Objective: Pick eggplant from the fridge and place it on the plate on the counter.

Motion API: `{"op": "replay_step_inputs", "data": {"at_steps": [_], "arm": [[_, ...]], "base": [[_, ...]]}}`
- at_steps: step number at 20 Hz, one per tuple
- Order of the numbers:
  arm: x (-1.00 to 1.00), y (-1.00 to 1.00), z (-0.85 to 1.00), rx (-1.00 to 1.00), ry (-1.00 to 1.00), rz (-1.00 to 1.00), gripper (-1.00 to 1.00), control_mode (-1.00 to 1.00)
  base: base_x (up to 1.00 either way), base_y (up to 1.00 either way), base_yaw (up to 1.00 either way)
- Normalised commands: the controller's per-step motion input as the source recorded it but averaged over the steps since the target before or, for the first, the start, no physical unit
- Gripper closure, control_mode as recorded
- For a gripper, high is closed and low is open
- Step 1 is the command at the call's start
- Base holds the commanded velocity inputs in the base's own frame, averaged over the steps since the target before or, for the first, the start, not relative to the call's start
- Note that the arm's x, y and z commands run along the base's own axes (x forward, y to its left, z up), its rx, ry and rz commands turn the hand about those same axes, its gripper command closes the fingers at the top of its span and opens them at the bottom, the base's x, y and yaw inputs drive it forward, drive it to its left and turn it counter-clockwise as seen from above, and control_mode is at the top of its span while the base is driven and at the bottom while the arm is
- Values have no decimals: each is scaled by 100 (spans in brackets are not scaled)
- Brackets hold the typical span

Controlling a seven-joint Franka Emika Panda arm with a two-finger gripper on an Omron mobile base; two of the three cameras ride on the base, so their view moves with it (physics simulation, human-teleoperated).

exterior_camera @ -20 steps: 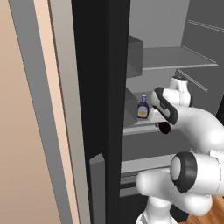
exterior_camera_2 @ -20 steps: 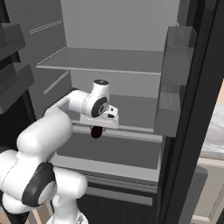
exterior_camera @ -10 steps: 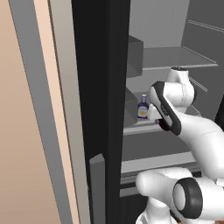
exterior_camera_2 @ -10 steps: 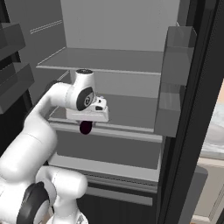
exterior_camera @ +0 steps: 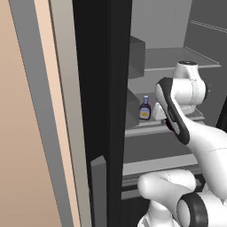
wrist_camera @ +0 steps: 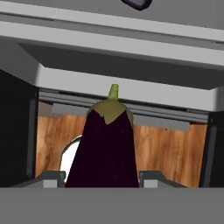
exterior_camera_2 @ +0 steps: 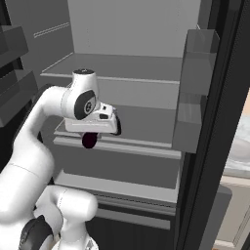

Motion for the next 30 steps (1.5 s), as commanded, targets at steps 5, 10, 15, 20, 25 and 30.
{"op": "replay_step_inputs", "data": {"at_steps": [5,10,15,20,25,30], "arm": [[-40,0,51,0,0,-2,100,-100],[-39,0,30,0,0,-11,100,-100],[-48,0,24,0,0,-17,100,-100],[-47,0,27,0,0,-15,100,-100],[-50,0,23,0,-2,-4,100,-100],[-44,0,30,0,-5,-1,100,-100]], "base": [[0,0,0],[0,0,0],[0,0,0],[0,0,0],[0,0,0],[0,0,0]]}}
